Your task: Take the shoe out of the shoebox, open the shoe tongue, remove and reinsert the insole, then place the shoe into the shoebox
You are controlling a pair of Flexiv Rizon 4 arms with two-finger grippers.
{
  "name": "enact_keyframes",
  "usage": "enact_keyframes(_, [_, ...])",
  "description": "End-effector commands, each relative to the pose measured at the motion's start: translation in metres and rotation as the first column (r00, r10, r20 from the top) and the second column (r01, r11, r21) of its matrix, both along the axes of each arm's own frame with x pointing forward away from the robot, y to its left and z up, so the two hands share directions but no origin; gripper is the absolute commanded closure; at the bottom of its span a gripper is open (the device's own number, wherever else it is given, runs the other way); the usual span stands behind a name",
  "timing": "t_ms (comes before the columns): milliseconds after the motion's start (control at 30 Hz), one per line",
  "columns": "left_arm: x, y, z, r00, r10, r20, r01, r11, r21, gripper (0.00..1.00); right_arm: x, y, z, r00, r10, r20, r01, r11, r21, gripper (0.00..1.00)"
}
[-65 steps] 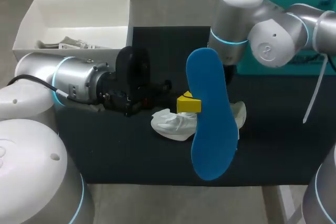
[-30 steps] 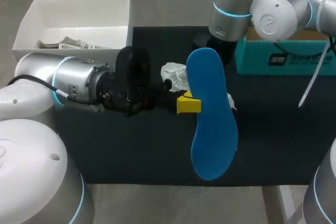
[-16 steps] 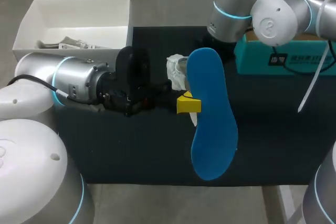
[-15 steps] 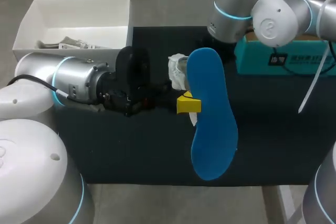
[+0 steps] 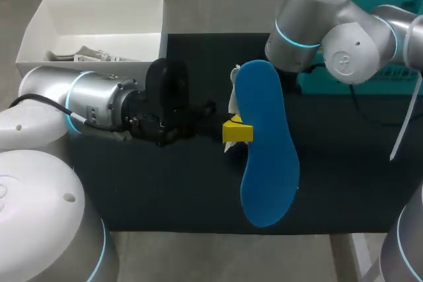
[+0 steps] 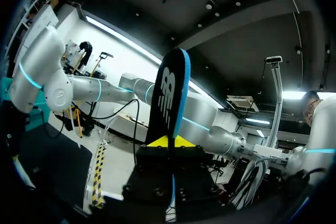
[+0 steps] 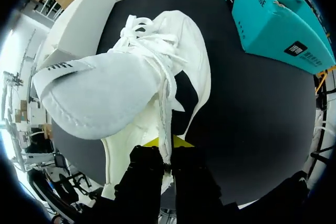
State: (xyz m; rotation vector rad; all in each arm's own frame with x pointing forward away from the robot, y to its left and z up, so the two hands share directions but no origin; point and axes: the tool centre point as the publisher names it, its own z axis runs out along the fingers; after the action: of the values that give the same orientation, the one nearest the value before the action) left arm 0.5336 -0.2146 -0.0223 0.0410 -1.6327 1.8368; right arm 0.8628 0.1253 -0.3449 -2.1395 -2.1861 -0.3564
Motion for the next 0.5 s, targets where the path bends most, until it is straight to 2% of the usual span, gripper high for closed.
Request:
enact_keyframes(33, [-0.001, 0.0, 0.0, 1.0, 0.003, -0.001, -0.003, 1.0, -0.001, 1.0, -0.001, 0.002, -0.005, 1.0, 0.02, 0.014, -0.021, 1.0, 0.022, 1.0])
enact_keyframes(233, [-0.001, 0.0, 0.0, 1.0, 0.003, -0.001, -0.003, 1.0, -0.001, 1.0, 0.002, -0.001, -0.005, 0.998, 0.051, 0.026, -0.051, 0.999, 0.012, 1.0])
enact_keyframes(500, [-0.001, 0.0, 0.0, 1.0, 0.003, -0.001, -0.003, 1.0, -0.001, 1.0, 0.001, -0.012, -0.016, 0.999, 0.049, 0.006, -0.049, 0.999, -0.002, 1.0])
